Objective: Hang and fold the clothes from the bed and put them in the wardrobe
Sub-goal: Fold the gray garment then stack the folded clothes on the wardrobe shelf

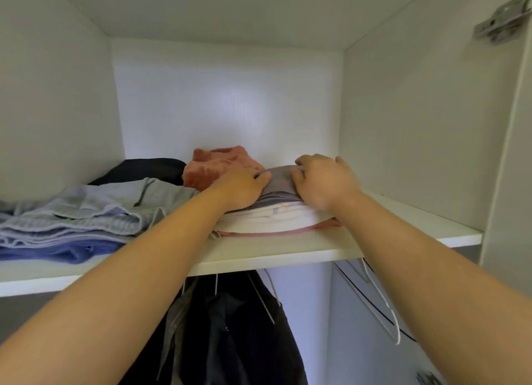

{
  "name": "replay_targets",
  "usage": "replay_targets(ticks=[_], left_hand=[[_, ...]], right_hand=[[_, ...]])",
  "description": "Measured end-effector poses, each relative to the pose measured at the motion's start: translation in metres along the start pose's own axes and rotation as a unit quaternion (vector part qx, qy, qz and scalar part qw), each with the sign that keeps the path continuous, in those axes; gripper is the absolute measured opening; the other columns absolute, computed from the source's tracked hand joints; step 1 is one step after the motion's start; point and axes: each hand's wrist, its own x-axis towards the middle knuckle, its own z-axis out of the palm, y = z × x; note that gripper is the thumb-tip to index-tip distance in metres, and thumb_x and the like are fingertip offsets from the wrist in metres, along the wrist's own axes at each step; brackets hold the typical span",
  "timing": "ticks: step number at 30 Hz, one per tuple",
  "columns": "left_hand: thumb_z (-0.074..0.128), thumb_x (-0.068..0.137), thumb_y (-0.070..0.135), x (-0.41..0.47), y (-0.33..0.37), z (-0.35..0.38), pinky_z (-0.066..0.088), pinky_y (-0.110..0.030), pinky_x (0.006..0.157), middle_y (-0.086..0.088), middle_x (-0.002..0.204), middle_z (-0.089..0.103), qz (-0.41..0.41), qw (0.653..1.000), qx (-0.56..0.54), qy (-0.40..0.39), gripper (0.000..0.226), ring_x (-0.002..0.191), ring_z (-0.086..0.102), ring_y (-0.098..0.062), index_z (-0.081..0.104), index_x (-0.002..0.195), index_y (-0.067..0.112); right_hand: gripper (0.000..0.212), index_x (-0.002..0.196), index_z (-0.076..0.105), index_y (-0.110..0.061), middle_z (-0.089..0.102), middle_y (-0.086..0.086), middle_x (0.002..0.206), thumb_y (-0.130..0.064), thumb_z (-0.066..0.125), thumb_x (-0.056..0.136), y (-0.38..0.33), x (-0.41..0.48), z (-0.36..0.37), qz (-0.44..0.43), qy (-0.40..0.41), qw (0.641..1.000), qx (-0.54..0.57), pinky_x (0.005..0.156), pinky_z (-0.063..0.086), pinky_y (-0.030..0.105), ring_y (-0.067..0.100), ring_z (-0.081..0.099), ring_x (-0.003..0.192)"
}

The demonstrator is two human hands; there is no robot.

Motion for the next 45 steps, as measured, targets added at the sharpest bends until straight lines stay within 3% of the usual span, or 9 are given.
replay_targets(ticks=[5,9,11,14,19,25,32,36,45], left_hand=[[0.046,0.104,0.041,-0.089,0.028,0.022,0.047,-0.038,0.096,-0.001,0.125,0.066,0.056,0.984,-0.046,0.161,0.037,0.112,0.059,-0.020,0.062,0.129,0.018],[0.056,0.094,0.020,-0.180,0.044,0.076,0.042,-0.035,0.080,-0.001,0.098,0.060,0.204,0.916,0.012,0.346,0.011,0.091,0.054,-0.021,0.063,0.098,0.013],[0.056,0.093,0.020,-0.210,0.037,0.114,0.042,-0.040,0.072,-0.003,0.090,0.058,0.193,0.934,0.067,0.293,0.011,0.081,0.053,-0.024,0.063,0.091,0.011],[0.054,0.099,0.031,-0.228,0.010,0.164,0.050,-0.037,0.078,-0.004,0.111,0.055,-0.047,0.987,0.077,0.132,0.023,0.094,0.056,-0.022,0.057,0.114,0.013],[0.043,0.103,0.052,-0.217,-0.043,0.209,0.053,-0.039,0.083,-0.016,0.139,0.041,-0.299,0.947,0.120,-0.020,0.060,0.124,0.051,-0.033,0.034,0.140,0.006],[0.032,0.107,0.048,-0.207,-0.088,0.253,0.049,-0.039,0.074,-0.014,0.122,0.061,-0.324,0.942,0.062,-0.058,0.049,0.104,0.064,-0.032,0.038,0.133,0.007],[0.043,0.099,0.008,-0.199,-0.082,0.281,0.043,-0.034,0.055,-0.005,0.081,0.059,-0.270,0.960,0.052,-0.049,0.029,0.061,0.051,-0.019,0.039,0.128,0.006],[0.043,0.099,0.009,-0.185,-0.050,0.300,0.050,-0.035,0.060,-0.011,0.094,0.067,-0.252,0.966,0.021,-0.048,0.030,0.076,0.065,-0.025,0.038,0.129,0.007],[0.047,0.098,0.008,-0.157,0.006,0.326,0.050,-0.034,0.065,-0.016,0.107,0.068,-0.224,0.971,-0.007,-0.085,0.040,0.091,0.068,-0.029,0.036,0.136,0.005]], right_hand=[[0.018,0.099,0.067,-0.011,0.063,0.007,0.105,-0.024,0.056,0.093,-0.011,-0.094,0.004,-0.087,0.260,0.956,0.106,0.091,0.041,0.043,0.030,0.056,0.101],[0.013,0.093,0.065,-0.015,0.058,0.003,0.096,-0.024,0.057,0.091,-0.019,-0.174,0.037,-0.098,0.290,0.936,0.175,0.076,0.039,0.040,0.025,0.052,0.088],[0.013,0.094,0.064,-0.015,0.058,0.001,0.094,-0.025,0.055,0.092,-0.023,-0.207,0.065,-0.061,0.218,0.945,0.235,0.075,0.043,0.040,0.022,0.053,0.086],[0.010,0.104,0.059,-0.020,0.056,-0.004,0.101,-0.026,0.054,0.098,-0.022,-0.242,0.115,0.045,0.044,0.960,0.274,0.074,0.051,0.033,0.015,0.056,0.089],[0.053,0.149,0.029,-0.019,0.046,0.010,0.139,-0.046,0.040,0.105,-0.016,-0.250,0.188,0.184,-0.198,0.949,0.161,0.088,0.053,0.035,0.027,0.059,0.115],[0.044,0.125,0.049,-0.015,0.063,0.001,0.103,-0.048,0.025,0.108,-0.017,-0.225,0.236,0.192,-0.259,0.940,0.110,0.075,0.054,0.033,0.021,0.065,0.088],[0.024,0.125,0.057,-0.011,0.067,0.007,0.110,-0.015,0.058,0.101,0.004,-0.219,0.242,0.231,-0.290,0.924,0.097,0.084,0.056,0.033,0.027,0.070,0.097],[0.021,0.118,0.060,-0.009,0.058,0.002,0.087,-0.010,0.050,0.099,0.041,-0.220,0.228,0.259,-0.270,0.926,0.056,0.070,0.050,0.033,0.027,0.064,0.086],[0.023,0.118,0.059,-0.008,0.059,0.009,0.094,-0.010,0.047,0.098,0.095,-0.216,0.204,0.290,-0.276,0.916,0.008,0.071,0.047,0.038,0.032,0.064,0.095]])
